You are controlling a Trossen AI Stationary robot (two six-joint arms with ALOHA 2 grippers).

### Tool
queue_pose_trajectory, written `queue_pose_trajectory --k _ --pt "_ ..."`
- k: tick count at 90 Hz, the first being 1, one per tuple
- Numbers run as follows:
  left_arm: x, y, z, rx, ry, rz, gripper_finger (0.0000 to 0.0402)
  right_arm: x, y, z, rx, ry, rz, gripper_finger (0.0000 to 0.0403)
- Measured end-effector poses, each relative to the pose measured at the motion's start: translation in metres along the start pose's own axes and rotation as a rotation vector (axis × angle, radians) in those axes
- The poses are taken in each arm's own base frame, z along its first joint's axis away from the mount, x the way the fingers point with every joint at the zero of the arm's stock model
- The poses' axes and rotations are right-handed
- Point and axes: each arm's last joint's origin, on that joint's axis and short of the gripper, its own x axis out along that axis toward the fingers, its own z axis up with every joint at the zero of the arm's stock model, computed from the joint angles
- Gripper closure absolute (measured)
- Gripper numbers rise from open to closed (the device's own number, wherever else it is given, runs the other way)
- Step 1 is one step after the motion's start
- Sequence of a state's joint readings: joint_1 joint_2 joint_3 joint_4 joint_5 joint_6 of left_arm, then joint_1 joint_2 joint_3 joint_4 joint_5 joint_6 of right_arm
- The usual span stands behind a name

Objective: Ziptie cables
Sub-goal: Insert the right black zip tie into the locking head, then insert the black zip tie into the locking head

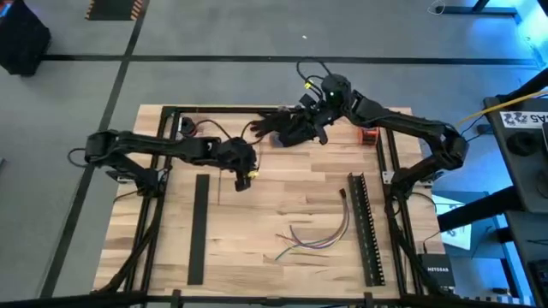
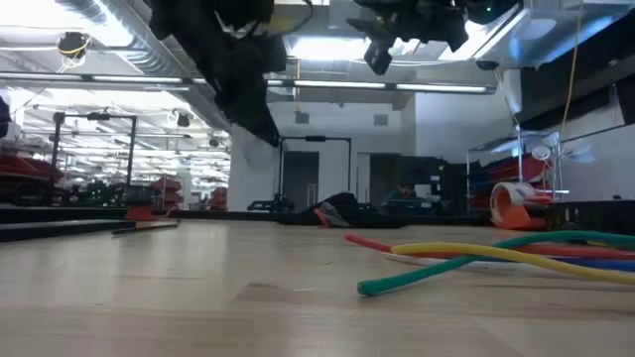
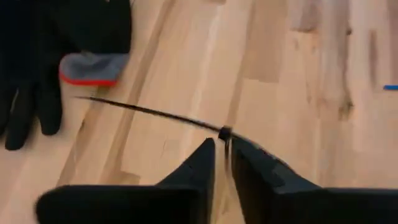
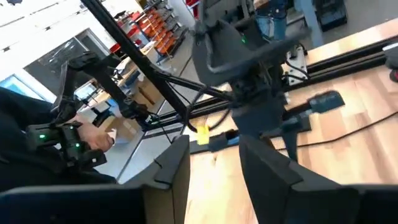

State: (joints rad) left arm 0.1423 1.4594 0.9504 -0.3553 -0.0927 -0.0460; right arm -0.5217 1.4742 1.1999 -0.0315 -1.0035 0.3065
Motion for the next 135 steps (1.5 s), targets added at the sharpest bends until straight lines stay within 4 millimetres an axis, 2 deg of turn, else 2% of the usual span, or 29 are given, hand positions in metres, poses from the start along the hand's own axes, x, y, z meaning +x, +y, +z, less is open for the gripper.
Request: queue_pose_trajectory --k 12,26,37,48,58,71,92,112,135 --pt "0.0 0.004 0.001 0.01 0.031 0.009 0.0277 -0.001 0.0 0.0 0.001 0.0 -0.001 0.0271" --pt "-0.034 0.007 0.016 0.008 0.08 0.028 0.0234 -0.001 0.0 0.0 0.001 0.0 -0.001 0.0271" --pt "-0.058 0.015 0.011 -0.146 0.129 0.151 0.0227 0.0 -0.001 -0.001 -0.02 -0.002 -0.026 0.0271" --pt "-0.066 0.035 -0.002 -0.362 0.209 0.309 0.0233 0.006 -0.002 -0.006 -0.041 0.01 -0.145 0.0271" --pt "-0.058 0.056 -0.019 -0.54 0.248 0.399 0.0242 0.012 -0.001 -0.011 -0.023 0.024 -0.282 0.0271" --pt "-0.042 0.08 -0.052 -0.733 0.31 0.494 0.0251 0.019 0.0 -0.017 -0.031 0.043 -0.412 0.0271" --pt "-0.023 0.1 -0.081 -0.854 0.245 0.538 0.0264 0.019 -0.002 -0.022 -0.039 0.078 -0.546 0.0271" --pt "0.0 0.107 -0.112 -0.971 0.217 0.568 0.0266 0.018 -0.004 -0.025 -0.023 0.099 -0.6 0.0271" --pt "0.03 0.108 -0.126 -0.974 0.194 0.566 0.0268 0.018 -0.004 -0.025 -0.025 0.1 -0.605 0.0272"
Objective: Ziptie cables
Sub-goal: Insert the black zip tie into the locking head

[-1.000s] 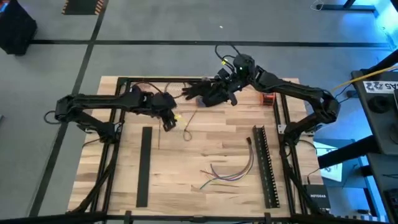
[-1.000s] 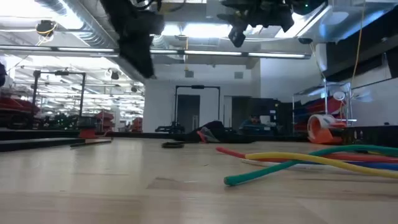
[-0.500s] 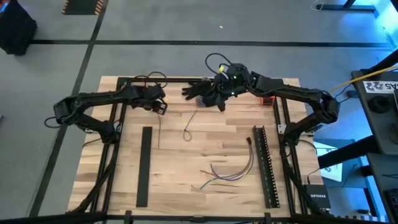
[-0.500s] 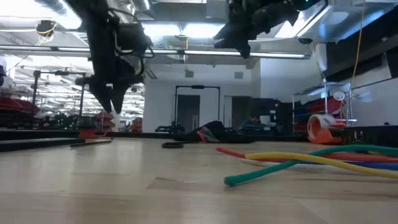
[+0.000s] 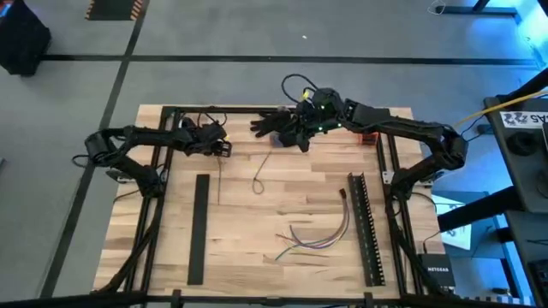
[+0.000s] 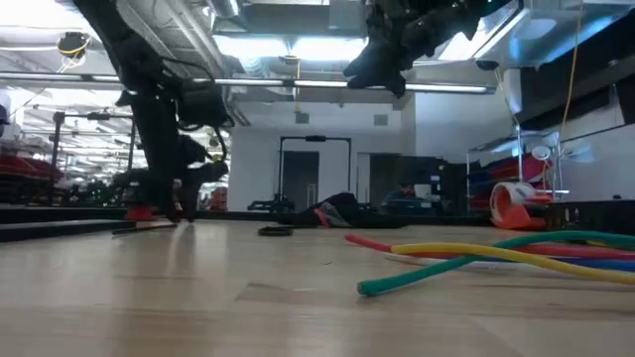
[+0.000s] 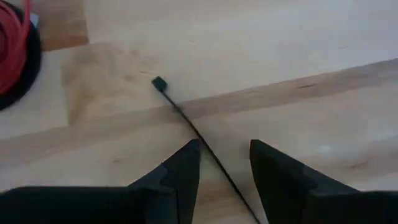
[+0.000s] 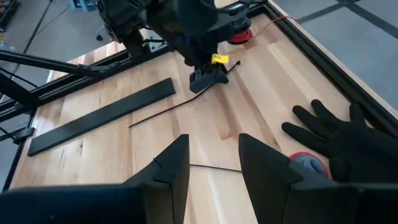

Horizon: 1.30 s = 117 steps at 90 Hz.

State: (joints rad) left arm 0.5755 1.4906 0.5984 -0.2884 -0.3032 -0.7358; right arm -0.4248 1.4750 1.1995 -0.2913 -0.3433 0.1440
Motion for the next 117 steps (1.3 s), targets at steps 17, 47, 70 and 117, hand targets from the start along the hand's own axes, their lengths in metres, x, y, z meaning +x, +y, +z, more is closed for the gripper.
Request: queue_pose_trajectory --k 17,47,70,117 --pt "0.011 -0.003 -0.006 0.149 0.033 0.038 0.0342 0.0 -0.001 0.0 0.002 0.001 -0.03 0.0272" --pt "-0.049 -0.038 0.021 0.277 -0.159 -0.258 0.04 -0.016 0.002 0.001 -0.011 0.004 -0.022 0.0272" --pt "-0.177 -0.054 0.059 0.388 -0.673 -0.869 0.0401 -0.049 0.015 0.01 -0.053 -0.07 0.05 0.0272" --pt "-0.248 -0.052 0.066 0.285 -0.959 -1.504 0.0401 0.03 0.057 0.023 -0.286 -0.361 0.262 0.0272"
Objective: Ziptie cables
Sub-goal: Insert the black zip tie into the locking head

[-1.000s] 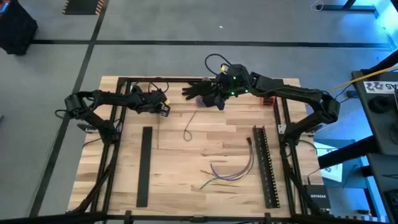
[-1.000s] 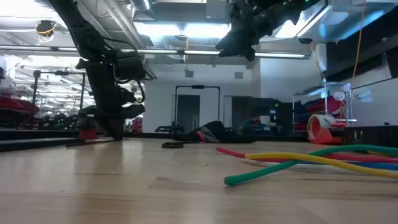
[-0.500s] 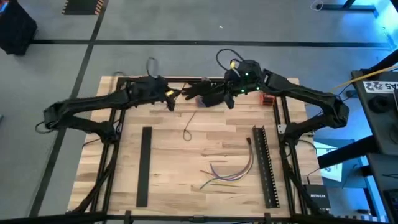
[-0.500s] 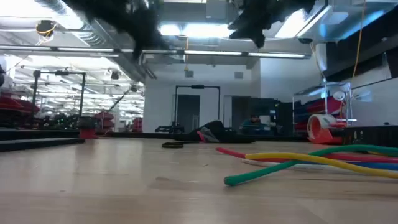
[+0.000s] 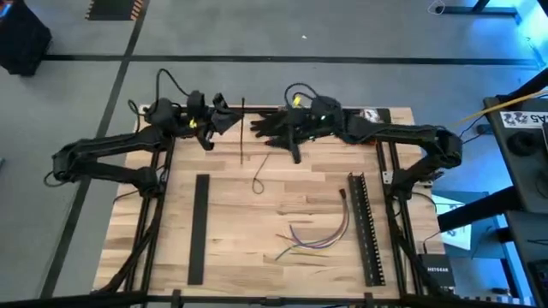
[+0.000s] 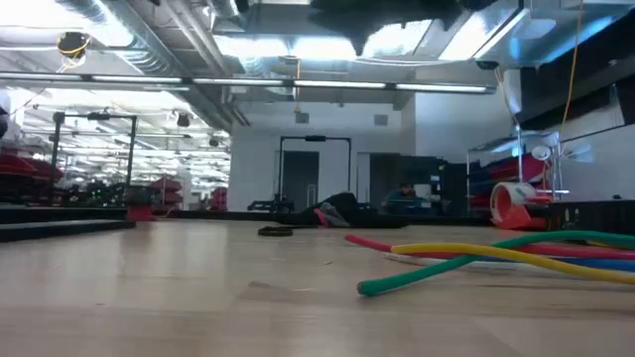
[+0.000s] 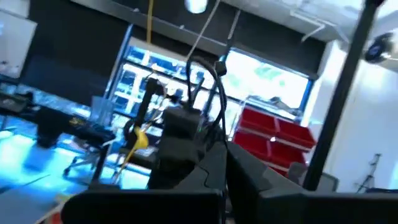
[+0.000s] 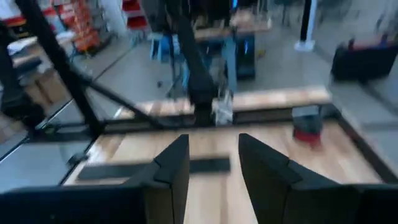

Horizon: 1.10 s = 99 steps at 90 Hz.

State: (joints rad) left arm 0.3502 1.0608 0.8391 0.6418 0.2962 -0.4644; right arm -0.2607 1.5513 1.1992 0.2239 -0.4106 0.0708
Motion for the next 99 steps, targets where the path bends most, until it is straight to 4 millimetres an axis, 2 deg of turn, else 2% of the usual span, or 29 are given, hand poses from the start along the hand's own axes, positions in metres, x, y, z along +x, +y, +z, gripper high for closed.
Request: queue_pose_trajectory --k 11,20,38,47,53,61,76,99 --pt "0.001 0.0 -0.003 -0.008 0.009 0.004 0.0402 0.013 0.009 0.001 -0.012 -0.085 0.01 0.0272" --pt "0.002 -0.002 -0.003 -0.004 0.003 0.0 0.0402 0.019 0.015 -0.001 -0.013 -0.11 -0.057 0.0272" --pt "0.003 -0.001 -0.005 0.022 0.011 0.012 0.0401 0.027 0.03 -0.002 0.017 -0.141 -0.092 0.0272" --pt "0.003 -0.001 -0.005 0.066 0.014 0.015 0.0401 0.028 0.034 -0.008 0.152 -0.087 -0.108 0.0272" --pt "0.003 -0.001 -0.005 0.12 0.013 0.014 0.0401 0.024 0.034 -0.009 0.311 -0.053 -0.11 0.0272" --pt "0.002 -0.003 -0.003 0.25 0.002 0.005 0.0401 0.013 0.029 0.0 0.52 -0.066 -0.089 0.0272" --pt "0.004 -0.01 -0.003 0.529 -0.003 -0.023 0.0401 -0.001 0.019 0.012 0.731 -0.096 -0.045 0.0272" --pt "0.004 -0.018 -0.013 0.865 0.073 -0.072 0.0401 0.005 -0.011 -0.008 1.04 -0.038 -0.101 0.0272"
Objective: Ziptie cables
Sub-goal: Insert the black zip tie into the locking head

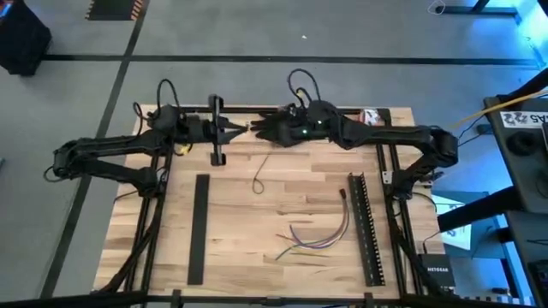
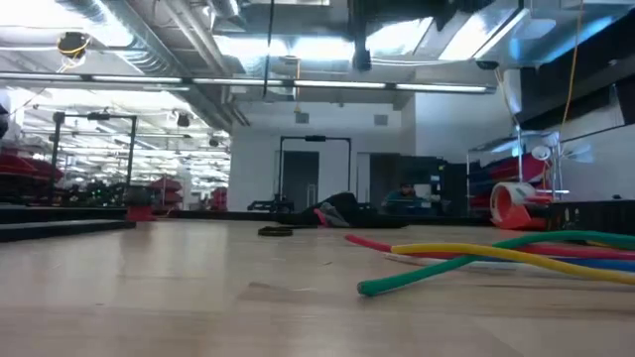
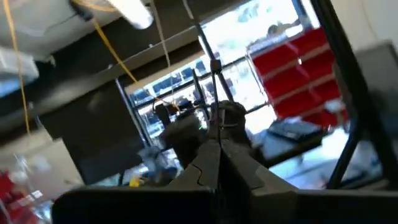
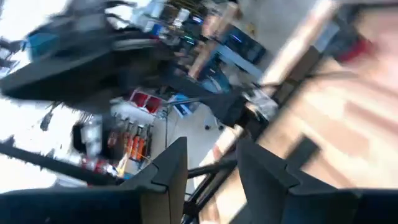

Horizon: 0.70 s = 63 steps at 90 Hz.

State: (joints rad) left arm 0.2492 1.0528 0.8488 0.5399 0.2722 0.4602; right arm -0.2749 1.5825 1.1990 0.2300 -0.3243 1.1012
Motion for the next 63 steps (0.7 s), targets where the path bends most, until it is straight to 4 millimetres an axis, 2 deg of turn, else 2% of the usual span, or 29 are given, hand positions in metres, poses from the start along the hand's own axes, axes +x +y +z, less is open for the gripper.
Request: queue_pose_trajectory --k 11,22,32,45,63 --pt "0.0 -0.004 0.0 0.126 0.017 -0.027 0.0401 0.003 -0.011 0.014 0.102 0.015 0.053 0.0272" --pt "0.0 -0.007 -0.001 0.214 0.035 -0.052 0.0401 0.008 -0.032 0.03 0.214 0.038 0.08 0.0272" --pt "0.0 -0.009 -0.003 0.279 0.052 -0.07 0.0401 0.015 -0.046 0.034 0.335 0.077 0.095 0.0272" --pt "0.0 -0.01 -0.006 0.287 0.072 -0.086 0.0401 0.031 -0.064 0.032 0.438 0.122 0.156 0.0271" --pt "0.0 -0.013 -0.008 0.277 0.096 -0.11 0.0401 0.033 -0.074 0.046 0.479 0.072 0.278 0.0271"
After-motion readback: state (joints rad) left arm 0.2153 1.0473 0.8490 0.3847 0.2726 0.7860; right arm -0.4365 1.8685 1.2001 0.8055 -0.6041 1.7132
